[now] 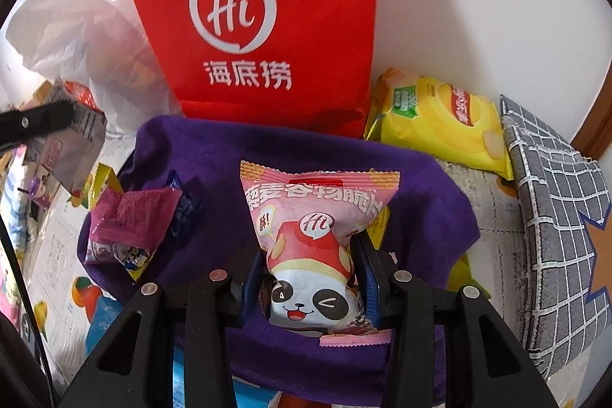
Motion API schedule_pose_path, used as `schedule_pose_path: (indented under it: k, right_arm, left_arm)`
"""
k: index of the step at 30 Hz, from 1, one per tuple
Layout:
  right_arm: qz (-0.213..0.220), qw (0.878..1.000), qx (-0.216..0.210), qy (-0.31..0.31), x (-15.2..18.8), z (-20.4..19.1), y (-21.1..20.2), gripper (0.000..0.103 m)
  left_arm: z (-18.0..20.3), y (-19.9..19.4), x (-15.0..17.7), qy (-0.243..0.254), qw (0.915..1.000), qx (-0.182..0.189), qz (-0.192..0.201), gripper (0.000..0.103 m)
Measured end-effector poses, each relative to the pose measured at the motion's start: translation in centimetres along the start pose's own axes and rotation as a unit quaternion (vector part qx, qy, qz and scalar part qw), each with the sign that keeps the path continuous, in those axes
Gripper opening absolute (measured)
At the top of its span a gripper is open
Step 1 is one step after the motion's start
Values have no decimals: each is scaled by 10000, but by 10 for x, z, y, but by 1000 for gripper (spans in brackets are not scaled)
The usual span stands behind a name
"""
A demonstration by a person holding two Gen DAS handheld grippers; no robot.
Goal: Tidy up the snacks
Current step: 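Carry the white packet with the left tool while the right tool carries the panda bag over the towel, then open both tools to drop the white packet and panda bag on the towel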
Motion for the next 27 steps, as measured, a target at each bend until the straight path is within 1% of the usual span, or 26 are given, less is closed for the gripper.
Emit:
schedule_pose_path:
  k: [5, 15, 23, 27]
  right_arm:
    - [-171, 9998, 1, -86, 4, -5, 7, 43]
    - [-300, 9994, 31, -167, 6, -5, 14, 43]
    - [-402, 9990, 16, -200, 8, -5, 19, 43]
    - [-420, 9988, 10, -233, 10, -7, 19, 43]
  left_arm:
    - [0, -2, 0, 7, 10000, 18, 23, 21]
    - [4, 0, 1, 48, 9999, 121, -42, 21]
    - [6, 1, 2, 87, 9999, 97, -49, 21]
    - [9, 0, 3, 97, 9997, 215, -75, 21]
Point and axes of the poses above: each gripper's, at about its wrist camera, not at the fingertips, and y roughly the way its jaws point, z to its right, x to its underside, the point moved 2 cm from there along y, roughly the way its jaws point, and after that the axes turned 5 degrees about -y, right-handed, at the moved point
